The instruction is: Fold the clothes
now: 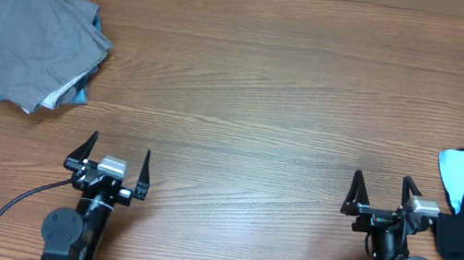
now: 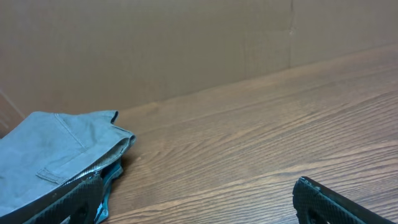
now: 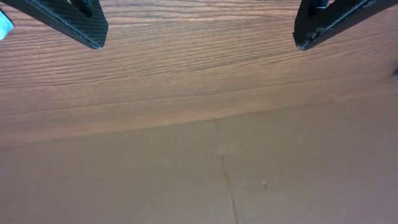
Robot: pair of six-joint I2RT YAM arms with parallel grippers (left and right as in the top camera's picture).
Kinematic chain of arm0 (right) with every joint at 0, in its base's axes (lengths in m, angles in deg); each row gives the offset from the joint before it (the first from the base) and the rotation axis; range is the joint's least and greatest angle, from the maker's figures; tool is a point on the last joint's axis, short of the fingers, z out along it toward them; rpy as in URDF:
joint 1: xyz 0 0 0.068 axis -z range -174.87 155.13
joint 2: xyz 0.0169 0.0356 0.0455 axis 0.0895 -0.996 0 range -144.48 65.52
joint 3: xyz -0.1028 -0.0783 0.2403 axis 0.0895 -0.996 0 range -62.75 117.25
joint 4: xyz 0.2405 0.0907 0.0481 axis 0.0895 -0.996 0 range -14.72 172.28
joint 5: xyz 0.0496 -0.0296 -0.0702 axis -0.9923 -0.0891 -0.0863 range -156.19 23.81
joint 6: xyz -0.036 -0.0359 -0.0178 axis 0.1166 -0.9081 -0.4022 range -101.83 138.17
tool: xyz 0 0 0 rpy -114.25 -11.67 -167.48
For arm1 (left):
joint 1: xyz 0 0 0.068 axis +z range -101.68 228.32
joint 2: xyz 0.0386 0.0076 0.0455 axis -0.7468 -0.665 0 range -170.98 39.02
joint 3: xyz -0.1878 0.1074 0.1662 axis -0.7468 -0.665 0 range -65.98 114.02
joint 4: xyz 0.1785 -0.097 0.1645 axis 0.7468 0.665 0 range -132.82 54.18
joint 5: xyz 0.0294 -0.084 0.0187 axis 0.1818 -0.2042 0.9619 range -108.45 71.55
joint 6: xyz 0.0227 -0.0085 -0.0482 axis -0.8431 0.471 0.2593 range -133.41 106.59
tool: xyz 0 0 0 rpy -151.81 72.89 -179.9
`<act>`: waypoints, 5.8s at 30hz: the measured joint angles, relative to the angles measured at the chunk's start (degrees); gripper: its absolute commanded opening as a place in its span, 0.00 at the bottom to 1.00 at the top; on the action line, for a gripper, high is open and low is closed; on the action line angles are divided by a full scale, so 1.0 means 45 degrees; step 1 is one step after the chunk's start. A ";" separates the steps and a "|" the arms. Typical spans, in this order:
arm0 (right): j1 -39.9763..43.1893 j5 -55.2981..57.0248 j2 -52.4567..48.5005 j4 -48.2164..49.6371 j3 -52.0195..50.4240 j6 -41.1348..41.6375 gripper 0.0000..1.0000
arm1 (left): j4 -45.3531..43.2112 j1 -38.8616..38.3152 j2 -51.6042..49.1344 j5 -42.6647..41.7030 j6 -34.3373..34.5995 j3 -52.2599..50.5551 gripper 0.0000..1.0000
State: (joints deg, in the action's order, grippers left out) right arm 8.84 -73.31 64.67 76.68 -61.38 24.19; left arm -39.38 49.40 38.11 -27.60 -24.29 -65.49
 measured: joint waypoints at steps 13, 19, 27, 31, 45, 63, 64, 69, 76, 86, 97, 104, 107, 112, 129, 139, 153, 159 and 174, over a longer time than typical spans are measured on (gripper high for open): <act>0.0000 0.0005 0.0000 0.0005 0.0000 -0.0005 1.00 | 0.0000 0.0000 0.0000 0.0000 0.0000 0.0000 1.00; 0.0005 0.0000 0.0000 0.0005 0.0000 -0.0010 1.00 | 0.0000 0.0000 0.0000 0.0000 0.0000 0.0000 1.00; 0.0000 0.0005 0.0000 0.0005 0.0000 -0.0010 1.00 | -0.0005 0.0000 0.0000 0.0000 0.0000 0.0000 1.00; 0.0005 0.0000 0.0000 0.0010 0.0000 -0.0005 1.00 | -0.0010 0.0005 0.0000 -0.0024 0.0107 0.0000 1.00; 0.0000 -0.1462 0.0000 0.0000 0.0000 -0.0005 1.00 | -0.0015 0.0000 0.0000 -0.0209 0.1836 0.0000 1.00; 0.0005 -0.3497 -0.5071 -0.6479 0.7082 0.1855 1.00 | 0.4308 0.0000 -0.4464 0.0112 0.3259 0.7538 1.00; 0.0000 -0.3424 -0.5965 -0.7125 0.7747 0.1860 1.00 | 0.4804 0.0000 -0.5260 0.0180 0.3308 0.8315 1.00; 0.0005 -0.2769 -1.0690 -1.0156 1.1443 0.1734 1.00 | 0.8476 0.0005 -0.9447 0.0287 0.3565 1.2682 1.00; 0.0015 -0.2137 -1.5567 -1.2293 1.5552 0.1389 1.00 | 1.2517 0.0000 -1.4532 0.0291 0.3696 1.8049 1.00; 0.2817 0.1389 -1.9885 -1.1506 1.7597 0.3609 0.88 | 1.3760 0.0000 -1.6776 -0.0850 0.3667 1.8860 1.00; 0.6295 0.2293 -2.3251 -0.8675 1.7607 0.5430 0.79 | 1.3964 0.0000 -1.6815 -0.1316 0.3667 1.8923 1.00; 0.6450 0.2793 -2.4013 -0.7791 1.7607 0.6052 0.77 | 1.4071 0.0000 -1.6815 -0.1549 0.3667 1.8923 1.00; 0.6479 0.3177 -2.4431 -0.7577 1.7607 0.6309 0.76 | 1.4246 0.0000 -1.6815 -0.1603 0.3667 1.8923 1.00; 0.6611 0.3424 -2.5388 -0.7577 1.7612 0.6470 0.69 | 1.4299 0.0000 -1.6815 -0.1642 0.3667 1.8923 1.00; 0.7096 0.3570 -2.5675 -0.8743 1.7981 0.6664 0.04 | 1.4542 0.0000 -1.6815 -0.1647 0.3667 1.8923 1.00; 0.6931 0.1073 -2.2518 -0.9840 1.9088 0.6261 0.04 | 1.4596 0.0000 -1.6815 -0.1647 0.3667 1.8923 1.00; -0.0505 -0.2526 -1.8952 -1.1570 1.9176 0.4498 0.04 | 1.6504 0.0005 -1.6844 -0.0889 0.3653 2.1264 1.00; -0.4877 -0.2458 -1.9195 -1.1516 1.9176 0.4619 0.07 | 1.6956 0.0005 -1.6825 -0.0607 0.3643 2.3168 1.00; -0.7363 -0.0005 -2.0070 -1.1842 1.9200 0.5702 0.60 | 1.7388 0.0005 -1.6704 -0.0593 0.3628 2.3596 1.00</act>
State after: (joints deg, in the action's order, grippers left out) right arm -24.30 -73.33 -25.64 23.39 25.02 49.85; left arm 38.87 49.42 -37.05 -30.26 -7.96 40.70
